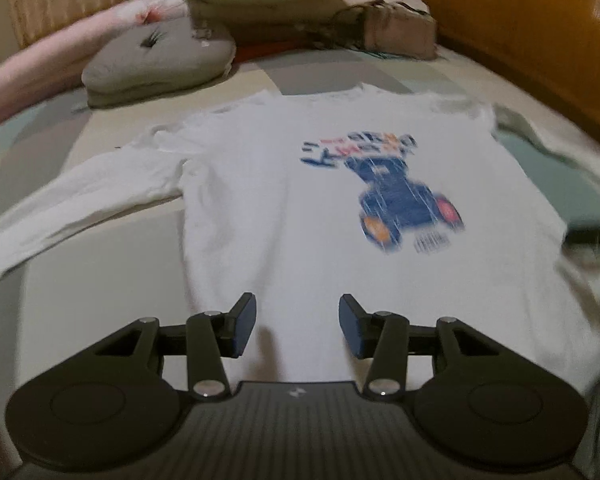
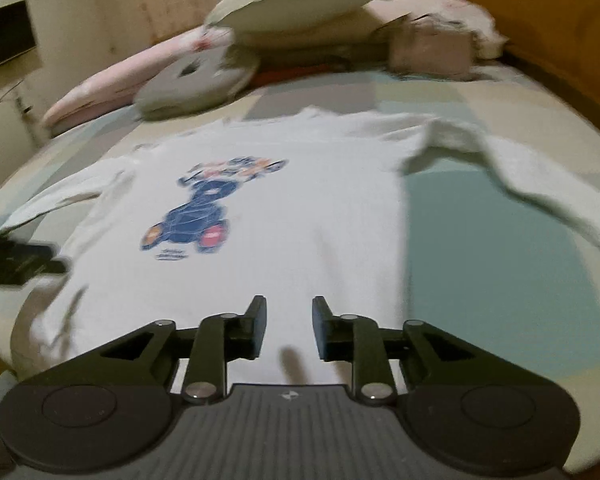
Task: Fold clothes
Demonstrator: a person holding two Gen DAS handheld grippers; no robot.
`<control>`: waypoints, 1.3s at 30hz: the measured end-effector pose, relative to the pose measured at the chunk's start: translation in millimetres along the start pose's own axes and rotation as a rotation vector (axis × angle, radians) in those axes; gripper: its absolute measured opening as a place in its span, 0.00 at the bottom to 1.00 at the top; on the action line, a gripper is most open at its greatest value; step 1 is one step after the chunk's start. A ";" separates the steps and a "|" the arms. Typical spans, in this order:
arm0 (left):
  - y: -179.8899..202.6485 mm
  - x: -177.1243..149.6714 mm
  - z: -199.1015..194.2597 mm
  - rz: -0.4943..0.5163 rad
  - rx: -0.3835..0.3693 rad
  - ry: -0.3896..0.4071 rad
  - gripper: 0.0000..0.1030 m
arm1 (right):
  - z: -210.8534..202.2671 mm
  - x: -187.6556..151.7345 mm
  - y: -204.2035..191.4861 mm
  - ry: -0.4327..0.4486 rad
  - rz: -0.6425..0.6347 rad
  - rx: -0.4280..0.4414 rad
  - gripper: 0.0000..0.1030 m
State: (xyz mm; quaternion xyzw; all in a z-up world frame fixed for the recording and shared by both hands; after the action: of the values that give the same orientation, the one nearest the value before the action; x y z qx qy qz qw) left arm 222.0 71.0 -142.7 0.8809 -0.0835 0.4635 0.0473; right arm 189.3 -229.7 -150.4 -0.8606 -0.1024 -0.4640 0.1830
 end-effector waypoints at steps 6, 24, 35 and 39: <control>-37.7 3.9 42.0 -0.093 0.062 -0.007 0.45 | 14.8 -16.3 0.9 -0.036 0.017 -0.021 0.31; -100.5 61.4 131.2 -0.254 0.061 0.008 0.33 | 19.9 -14.3 4.4 -0.027 0.071 0.028 0.57; -31.0 29.1 21.5 0.083 -0.121 0.003 0.46 | 20.9 -16.1 1.0 -0.010 0.075 0.046 0.72; 8.0 -18.3 -10.6 0.170 -0.247 -0.037 0.48 | 21.2 -16.0 -6.7 -0.022 0.018 0.033 0.74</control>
State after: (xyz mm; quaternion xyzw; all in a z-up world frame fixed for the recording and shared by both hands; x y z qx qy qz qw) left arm 201.8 66.8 -151.7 0.8665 -0.2151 0.4357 0.1141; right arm 194.4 -215.0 -172.9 -0.8634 -0.1043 -0.4512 0.2003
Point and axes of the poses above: each gripper's, at about its wrist camera, not at the fingertips, and z roughly the way its jaws point, y to its right, x to its top, the point moved 7 cm from there along z, roughly the way its jaws point, and after that the axes turned 14 degrees about y, right-handed, at the moved point
